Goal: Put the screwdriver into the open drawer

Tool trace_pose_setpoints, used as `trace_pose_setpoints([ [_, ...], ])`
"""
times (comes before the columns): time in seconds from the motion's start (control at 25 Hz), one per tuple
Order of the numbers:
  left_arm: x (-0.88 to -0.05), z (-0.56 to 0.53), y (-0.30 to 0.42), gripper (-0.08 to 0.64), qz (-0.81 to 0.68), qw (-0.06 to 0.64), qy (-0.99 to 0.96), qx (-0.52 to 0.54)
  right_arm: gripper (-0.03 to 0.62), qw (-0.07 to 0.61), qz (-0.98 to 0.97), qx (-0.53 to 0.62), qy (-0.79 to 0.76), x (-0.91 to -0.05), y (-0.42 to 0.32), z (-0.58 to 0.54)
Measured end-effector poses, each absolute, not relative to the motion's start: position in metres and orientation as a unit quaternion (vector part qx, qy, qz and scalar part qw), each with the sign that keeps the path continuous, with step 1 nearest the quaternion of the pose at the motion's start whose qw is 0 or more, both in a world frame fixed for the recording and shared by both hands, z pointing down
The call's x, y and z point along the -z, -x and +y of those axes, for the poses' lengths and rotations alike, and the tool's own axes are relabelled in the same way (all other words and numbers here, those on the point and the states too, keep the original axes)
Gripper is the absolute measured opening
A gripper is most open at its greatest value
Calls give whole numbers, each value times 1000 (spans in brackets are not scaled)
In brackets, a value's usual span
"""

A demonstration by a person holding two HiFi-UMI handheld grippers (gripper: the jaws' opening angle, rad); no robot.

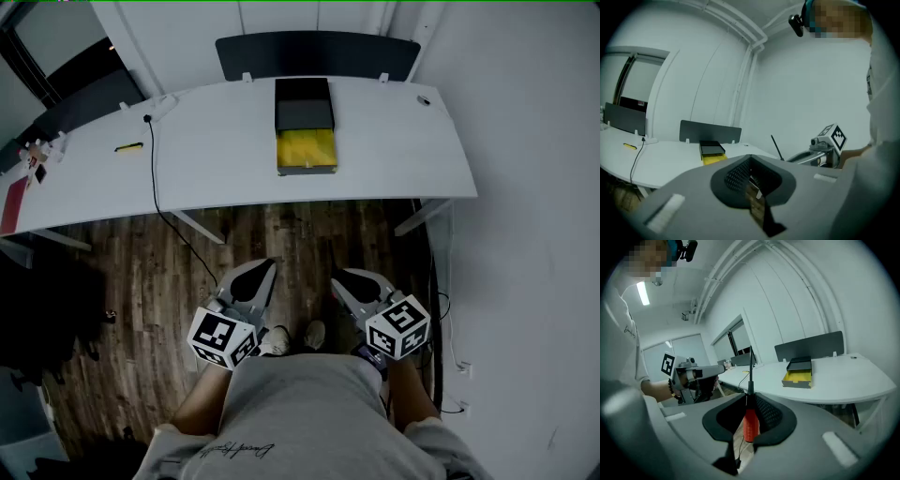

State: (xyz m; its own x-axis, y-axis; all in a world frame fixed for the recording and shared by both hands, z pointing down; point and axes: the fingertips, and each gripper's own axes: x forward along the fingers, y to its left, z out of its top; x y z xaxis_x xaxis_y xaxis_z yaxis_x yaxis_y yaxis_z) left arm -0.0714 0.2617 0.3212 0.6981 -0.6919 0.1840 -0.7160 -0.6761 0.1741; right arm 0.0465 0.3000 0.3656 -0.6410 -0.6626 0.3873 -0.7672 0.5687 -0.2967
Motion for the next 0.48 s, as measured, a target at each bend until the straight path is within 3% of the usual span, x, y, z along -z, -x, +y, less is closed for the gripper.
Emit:
trace_pose_setpoints([
  [0.48, -315, 282, 81, 0, -380, 117, -917, -43, 80, 125, -875, -224, -410, -363, -41, 313],
])
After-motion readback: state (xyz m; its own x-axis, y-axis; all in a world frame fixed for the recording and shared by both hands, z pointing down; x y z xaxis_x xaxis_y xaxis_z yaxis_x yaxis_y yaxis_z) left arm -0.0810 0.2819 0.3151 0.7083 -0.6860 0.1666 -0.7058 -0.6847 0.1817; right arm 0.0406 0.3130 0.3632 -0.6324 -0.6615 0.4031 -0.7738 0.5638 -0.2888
